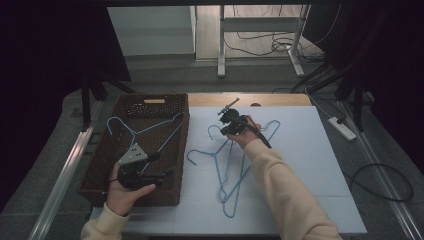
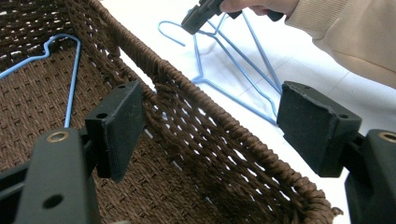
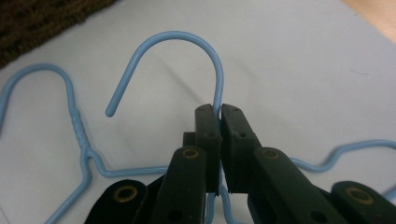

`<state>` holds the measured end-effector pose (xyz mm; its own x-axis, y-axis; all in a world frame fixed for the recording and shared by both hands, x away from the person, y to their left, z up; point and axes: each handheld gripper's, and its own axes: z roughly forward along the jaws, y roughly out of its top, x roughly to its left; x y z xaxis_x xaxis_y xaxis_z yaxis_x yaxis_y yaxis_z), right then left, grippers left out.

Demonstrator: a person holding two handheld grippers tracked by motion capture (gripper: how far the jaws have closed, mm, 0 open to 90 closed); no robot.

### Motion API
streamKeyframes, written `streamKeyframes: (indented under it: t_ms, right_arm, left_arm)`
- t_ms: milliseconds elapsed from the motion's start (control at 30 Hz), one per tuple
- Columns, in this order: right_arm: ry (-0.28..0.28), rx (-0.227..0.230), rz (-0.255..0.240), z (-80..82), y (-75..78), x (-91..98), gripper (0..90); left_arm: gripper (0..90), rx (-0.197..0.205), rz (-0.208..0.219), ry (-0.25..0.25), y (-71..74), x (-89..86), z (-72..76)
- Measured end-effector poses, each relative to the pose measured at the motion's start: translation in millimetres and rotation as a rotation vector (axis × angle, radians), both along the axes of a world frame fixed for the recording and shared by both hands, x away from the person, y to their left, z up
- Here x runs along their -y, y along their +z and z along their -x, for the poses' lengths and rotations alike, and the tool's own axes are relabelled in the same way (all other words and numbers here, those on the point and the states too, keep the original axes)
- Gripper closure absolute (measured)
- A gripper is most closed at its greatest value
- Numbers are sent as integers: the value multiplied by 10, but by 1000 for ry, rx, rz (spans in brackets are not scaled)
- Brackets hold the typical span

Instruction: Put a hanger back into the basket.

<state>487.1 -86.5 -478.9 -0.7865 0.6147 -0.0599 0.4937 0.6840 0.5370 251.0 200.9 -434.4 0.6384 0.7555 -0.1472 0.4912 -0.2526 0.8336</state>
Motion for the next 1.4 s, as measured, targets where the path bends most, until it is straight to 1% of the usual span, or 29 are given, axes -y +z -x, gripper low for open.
streamKeyframes:
  t_ms: [100,233,333,367,433,467,500,533,567,633,667,700,767,800,833,900,933,1033,1067,1100,1133,1167,1200,1233,1267,1300,1400]
  right_arm:
    - [-19,21,-48,37,75,82,869]
    - [-42,45,-95,93,166,194,869]
    - [-73,65,-141,162,260,303,870]
    - [-73,65,-141,162,260,303,870]
    - [-82,78,-165,205,306,358,869]
    - [-89,92,-184,248,346,408,870]
    - [-89,92,-184,248,346,408,870]
    - [-92,98,-190,265,359,425,870]
    - [-95,109,-201,307,392,463,869]
    - [-95,122,-212,340,417,491,869]
    - [-95,122,-212,340,417,491,869]
    - [-93,122,-214,370,438,511,870]
    - [-90,127,-217,385,448,521,870]
    - [-90,128,-217,394,454,527,869]
    - [-90,132,-220,403,458,531,870]
    - [-92,132,-221,412,467,540,870]
    - [-92,132,-221,412,467,540,870]
    - [-96,138,-224,420,473,552,870]
    - [-96,139,-224,421,474,558,870]
    - [-97,142,-225,422,474,559,870]
    - [-97,143,-225,422,475,561,869]
    - [-97,144,-227,423,475,563,870]
    - [-98,144,-228,425,477,565,870]
    - [-98,144,-228,425,477,565,870]
    - [-97,143,-227,428,482,571,870]
    - [-96,143,-228,429,483,573,869]
    - [-98,143,-234,433,486,577,870]
  left_arm:
    - [238,7,0,-6,20,22,11]
    - [238,11,0,-20,48,83,23]
    - [238,16,-1,-32,80,146,28]
    - [238,16,-2,-36,94,170,28]
    - [238,15,-3,-41,121,221,31]
    - [239,8,-1,-47,144,268,29]
    - [239,8,-1,-47,144,268,29]
    - [239,0,-6,-51,166,335,21]
    - [239,-6,-9,-52,177,374,13]
    - [239,-22,-11,-60,191,458,-10]
    - [239,-22,-11,-60,191,458,-10]
    - [240,-31,-15,-66,201,543,-36]
    - [241,-41,-11,-70,212,630,-63]
    - [242,-41,-11,-70,212,630,-63]
    - [243,-53,-15,-77,220,728,-94]
    - [244,-66,-19,-91,225,853,-126]
    - [245,-66,-19,-91,225,853,-126]
    - [249,-78,-40,-119,225,1032,-165]
    - [250,-87,-54,-129,213,1138,-190]
    - [250,-90,-62,-135,197,1191,-214]
    - [253,-90,-62,-135,197,1191,-214]
    - [255,-112,-70,-138,144,1299,-273]
    - [257,-112,-70,-138,144,1299,-273]
    - [257,-119,-78,-141,117,1343,-299]
    - [259,-140,-91,-143,71,1408,-346]
    - [260,-149,-92,-143,40,1450,-376]
    - [259,-160,-99,-137,3,1500,-421]
